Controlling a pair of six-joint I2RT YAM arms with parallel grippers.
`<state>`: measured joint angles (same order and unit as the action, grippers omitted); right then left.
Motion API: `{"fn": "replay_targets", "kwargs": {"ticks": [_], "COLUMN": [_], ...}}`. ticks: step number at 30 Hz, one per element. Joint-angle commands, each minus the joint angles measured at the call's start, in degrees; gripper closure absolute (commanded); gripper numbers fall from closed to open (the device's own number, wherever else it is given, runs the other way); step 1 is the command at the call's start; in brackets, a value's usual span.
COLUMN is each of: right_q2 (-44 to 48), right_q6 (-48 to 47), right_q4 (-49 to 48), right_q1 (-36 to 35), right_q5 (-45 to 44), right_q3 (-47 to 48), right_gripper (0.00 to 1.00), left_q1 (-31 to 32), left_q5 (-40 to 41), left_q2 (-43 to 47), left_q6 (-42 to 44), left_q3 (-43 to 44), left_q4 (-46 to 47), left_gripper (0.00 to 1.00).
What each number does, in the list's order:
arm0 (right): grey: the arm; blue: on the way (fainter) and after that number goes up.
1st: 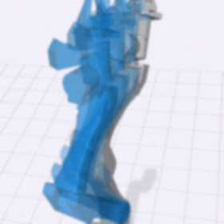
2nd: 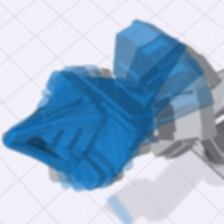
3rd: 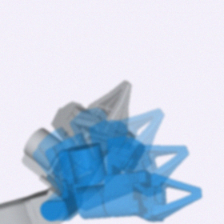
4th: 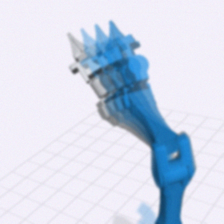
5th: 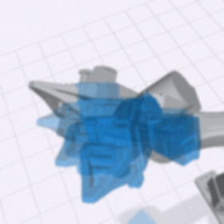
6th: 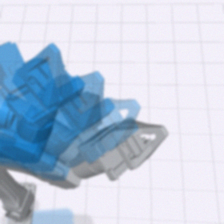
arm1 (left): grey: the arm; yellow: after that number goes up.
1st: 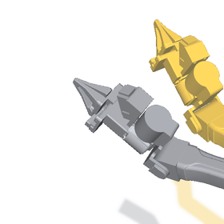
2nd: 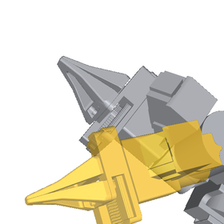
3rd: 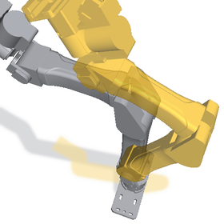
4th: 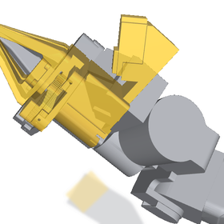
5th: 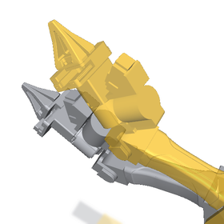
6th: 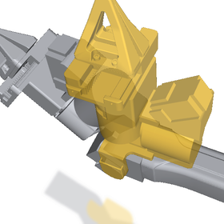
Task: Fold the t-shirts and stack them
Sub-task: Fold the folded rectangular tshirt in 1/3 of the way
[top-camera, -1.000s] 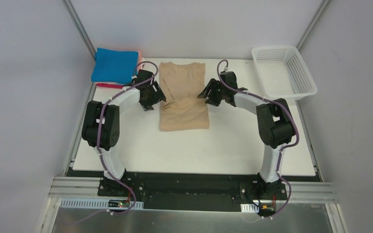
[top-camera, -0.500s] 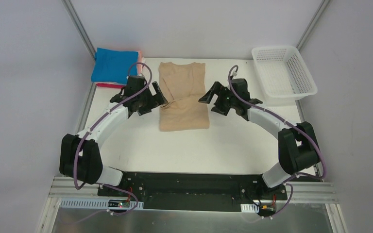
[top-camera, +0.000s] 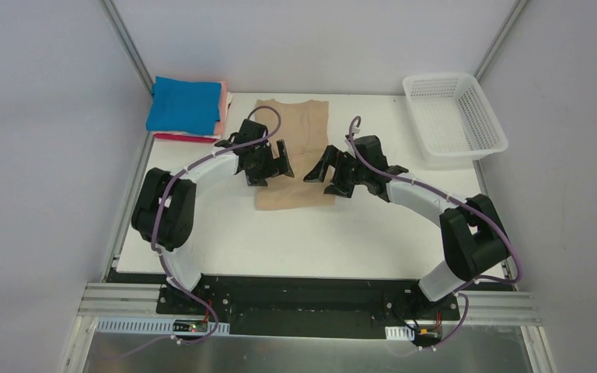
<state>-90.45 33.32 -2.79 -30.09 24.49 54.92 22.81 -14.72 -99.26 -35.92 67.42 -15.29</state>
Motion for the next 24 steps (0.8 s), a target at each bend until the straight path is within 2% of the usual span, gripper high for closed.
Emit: {"fn": "replay_targets", "kwargs": {"ticks": [1,7,10,12,17,21,24], "right_q2": [-0.59,-0.99,-0.29,0.86,4.68,6.87,7.38], "right_q6": [-1.22,-2.07,-2.27,-2.53,-2.49,-0.21,1.49], "right_q4": [-1.21,0.38,1.38,2.26,4.09,4.37,4.43], "right_q1": [0.25,0.22,0.26,0.20,0.31,0.52,1.30], "right_q5": [0.77,-0.47,-1.54,-2.69,-7.23,-11.67,-13.58], "right_q3": [0.28,0.46,0.22,-0.17,-2.08,-4.53,-6.55], "right_gripper": [0.00,0.01,0.00,0.00,0.00,0.00,0.01], "left_q1": [-0.29,-3.42,-5.42,-6.04,-6.15,-5.32,-2.64], "left_q5": [3.55,13.33,14.38,16.20,16.68,16.87,20.34], "left_q2": [-4.48,-12.77,-17.43,-18.17,-9.88,1.28,8.54], "left_q6": [3.63,6.15,6.54,6.90,7.51,3.66,0.35], "left_q3": [6.07,18.50,25.47,26.82,19.71,8.56,-1.62], "left_q4": [0.78,0.54,-3.07,-5.63,-5.89,-5.57,-5.37], "left_gripper": [0.01,0.01,0.01,0.01,0.01,0.01,0.01]}}
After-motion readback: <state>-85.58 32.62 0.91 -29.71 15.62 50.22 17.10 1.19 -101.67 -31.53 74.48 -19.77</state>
